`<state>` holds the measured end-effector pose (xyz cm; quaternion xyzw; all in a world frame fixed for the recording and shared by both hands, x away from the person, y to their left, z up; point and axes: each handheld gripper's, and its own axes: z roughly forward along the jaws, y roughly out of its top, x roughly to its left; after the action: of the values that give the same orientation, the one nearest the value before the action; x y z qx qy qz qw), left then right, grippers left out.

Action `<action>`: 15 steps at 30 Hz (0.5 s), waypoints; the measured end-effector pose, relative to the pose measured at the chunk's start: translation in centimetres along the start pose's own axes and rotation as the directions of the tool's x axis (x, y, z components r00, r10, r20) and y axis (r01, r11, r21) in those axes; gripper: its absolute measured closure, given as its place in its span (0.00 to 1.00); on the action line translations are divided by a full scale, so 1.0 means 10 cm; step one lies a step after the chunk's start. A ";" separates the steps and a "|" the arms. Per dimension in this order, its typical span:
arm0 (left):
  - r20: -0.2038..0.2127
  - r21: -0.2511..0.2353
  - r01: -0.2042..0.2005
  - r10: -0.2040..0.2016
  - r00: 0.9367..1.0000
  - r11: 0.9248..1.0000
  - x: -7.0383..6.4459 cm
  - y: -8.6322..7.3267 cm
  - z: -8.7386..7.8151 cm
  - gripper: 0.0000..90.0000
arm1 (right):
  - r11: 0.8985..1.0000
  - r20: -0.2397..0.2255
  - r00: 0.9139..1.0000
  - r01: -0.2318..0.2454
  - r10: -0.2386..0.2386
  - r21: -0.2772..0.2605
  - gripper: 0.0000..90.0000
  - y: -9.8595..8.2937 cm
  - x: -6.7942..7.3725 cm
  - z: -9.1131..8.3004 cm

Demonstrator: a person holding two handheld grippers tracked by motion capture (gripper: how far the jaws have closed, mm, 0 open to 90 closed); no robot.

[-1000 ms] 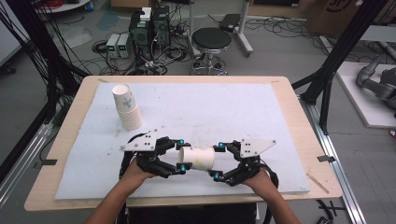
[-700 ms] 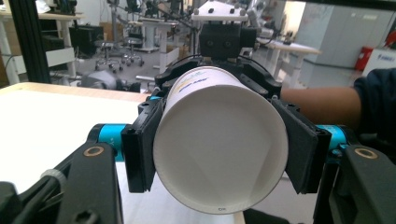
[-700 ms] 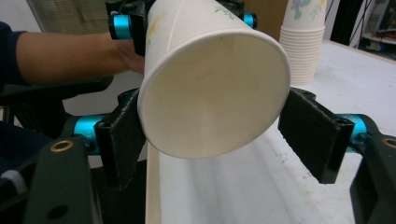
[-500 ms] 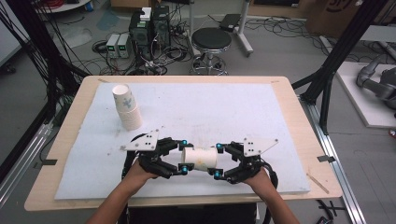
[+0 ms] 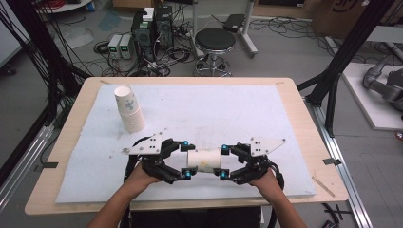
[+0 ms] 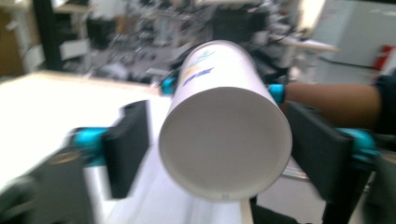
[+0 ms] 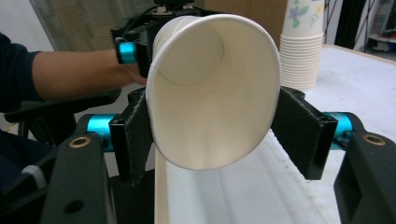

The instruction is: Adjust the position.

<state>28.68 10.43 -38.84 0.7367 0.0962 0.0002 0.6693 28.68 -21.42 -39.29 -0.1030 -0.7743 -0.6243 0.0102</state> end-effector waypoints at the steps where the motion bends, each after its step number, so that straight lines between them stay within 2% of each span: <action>1: -0.013 0.018 0.006 -0.006 1.000 1.000 0.01 0.01 -0.01 0.18 | 1.000 0.010 1.000 -0.004 0.003 0.020 0.37 0.01 0.00 -0.02; 3: -0.032 0.053 0.010 -0.008 0.999 0.999 0.02 0.02 -0.04 0.16 | 0.998 0.034 0.999 0.001 -0.003 0.055 0.37 0.04 -0.02 -0.04; 5: -0.041 0.092 0.013 -0.010 0.999 0.996 0.03 0.03 -0.05 0.16 | 0.993 0.055 0.998 0.000 -0.007 0.114 0.37 0.07 -0.03 -0.04; 10: -0.067 0.180 -0.014 0.027 0.997 0.984 0.04 0.07 -0.05 0.16 | 0.977 0.071 0.997 0.011 -0.027 0.212 0.36 0.14 -0.07 0.00; 13: -0.070 0.237 -0.035 0.053 0.996 0.971 0.04 0.09 -0.03 0.16 | 0.959 0.070 0.996 0.030 -0.052 0.282 0.37 0.20 -0.09 0.04; 15: -0.069 0.269 -0.042 0.063 0.996 0.962 0.04 0.10 -0.01 0.16 | 0.940 0.068 0.995 0.048 -0.075 0.338 0.36 0.26 -0.10 0.07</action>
<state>29.20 10.51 -37.86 0.8219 0.1015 0.0336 0.5596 30.13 -20.37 -37.12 -0.1002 -0.8720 -0.4787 -0.0228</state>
